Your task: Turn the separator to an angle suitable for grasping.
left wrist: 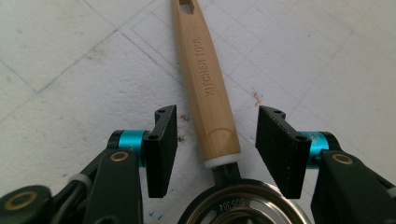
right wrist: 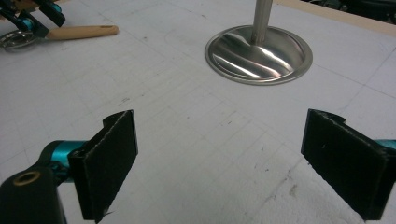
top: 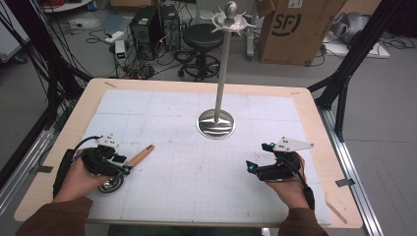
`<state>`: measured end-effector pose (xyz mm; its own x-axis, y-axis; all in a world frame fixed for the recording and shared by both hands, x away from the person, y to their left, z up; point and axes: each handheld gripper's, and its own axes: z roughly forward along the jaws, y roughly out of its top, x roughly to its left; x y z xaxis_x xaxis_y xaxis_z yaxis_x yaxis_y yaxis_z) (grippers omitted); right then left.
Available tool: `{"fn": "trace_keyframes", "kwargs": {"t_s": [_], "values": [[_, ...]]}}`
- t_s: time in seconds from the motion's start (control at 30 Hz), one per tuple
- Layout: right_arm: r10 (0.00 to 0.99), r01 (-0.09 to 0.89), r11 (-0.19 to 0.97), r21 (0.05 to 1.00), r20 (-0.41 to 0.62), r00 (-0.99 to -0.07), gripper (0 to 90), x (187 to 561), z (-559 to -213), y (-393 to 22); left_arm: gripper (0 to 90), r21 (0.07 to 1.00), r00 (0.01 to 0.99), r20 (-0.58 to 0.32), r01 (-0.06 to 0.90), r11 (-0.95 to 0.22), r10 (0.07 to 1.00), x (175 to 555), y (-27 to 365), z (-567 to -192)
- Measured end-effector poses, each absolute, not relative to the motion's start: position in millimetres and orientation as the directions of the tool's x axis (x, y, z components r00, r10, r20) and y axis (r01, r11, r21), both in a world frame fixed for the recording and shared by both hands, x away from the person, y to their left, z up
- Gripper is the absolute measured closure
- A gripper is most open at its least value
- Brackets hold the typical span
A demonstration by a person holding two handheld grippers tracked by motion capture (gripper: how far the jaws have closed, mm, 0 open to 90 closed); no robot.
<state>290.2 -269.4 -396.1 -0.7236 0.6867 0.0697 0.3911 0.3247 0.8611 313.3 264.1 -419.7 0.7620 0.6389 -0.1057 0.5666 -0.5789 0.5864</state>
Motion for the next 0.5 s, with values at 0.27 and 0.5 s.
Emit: {"fn": "trace_keyframes", "kwargs": {"t_s": [0.27,0.5], "values": [[0.685,0.385,0.324,0.864,0.066,-0.725,9.6,290.5,-396.3,-268.9,53.7,0.560,0.759,-0.114,0.582,-0.589,0.641,313.9,261.9,-422.3],[0.689,0.393,0.325,0.860,0.069,-0.722,9.6,290.3,-396.8,-268.8,57.9,0.525,0.759,-0.092,0.587,-0.616,0.645,314.3,259.0,-425.3]]}}
